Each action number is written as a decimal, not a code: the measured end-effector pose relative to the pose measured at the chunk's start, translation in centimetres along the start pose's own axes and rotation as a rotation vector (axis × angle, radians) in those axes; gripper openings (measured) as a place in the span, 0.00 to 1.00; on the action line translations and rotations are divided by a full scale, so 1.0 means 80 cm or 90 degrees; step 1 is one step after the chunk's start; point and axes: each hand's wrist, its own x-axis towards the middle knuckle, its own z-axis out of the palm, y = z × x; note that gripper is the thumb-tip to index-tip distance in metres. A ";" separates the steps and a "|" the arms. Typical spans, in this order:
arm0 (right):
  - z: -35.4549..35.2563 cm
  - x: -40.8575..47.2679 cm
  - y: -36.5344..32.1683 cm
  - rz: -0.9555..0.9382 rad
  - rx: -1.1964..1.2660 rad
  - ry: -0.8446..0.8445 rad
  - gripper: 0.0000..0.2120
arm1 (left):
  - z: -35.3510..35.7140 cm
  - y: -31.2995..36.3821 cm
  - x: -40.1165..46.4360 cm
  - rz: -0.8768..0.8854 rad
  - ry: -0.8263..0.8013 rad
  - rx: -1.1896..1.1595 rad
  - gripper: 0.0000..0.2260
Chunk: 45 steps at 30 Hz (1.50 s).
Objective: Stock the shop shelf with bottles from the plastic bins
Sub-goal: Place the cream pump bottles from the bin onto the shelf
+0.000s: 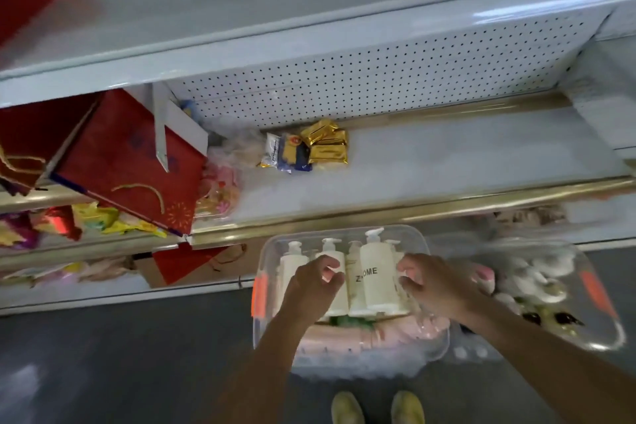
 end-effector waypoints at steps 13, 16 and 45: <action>0.096 0.062 0.009 0.195 0.071 -0.045 0.42 | 0.095 0.018 0.118 -0.232 -0.093 -0.365 0.12; 0.121 0.076 0.000 0.237 0.068 -0.029 0.47 | 0.097 0.022 0.137 -0.246 -0.118 -0.422 0.16; -0.011 0.000 -0.087 -0.001 0.507 -0.130 0.29 | -0.105 0.081 0.045 -0.017 0.072 -0.464 0.13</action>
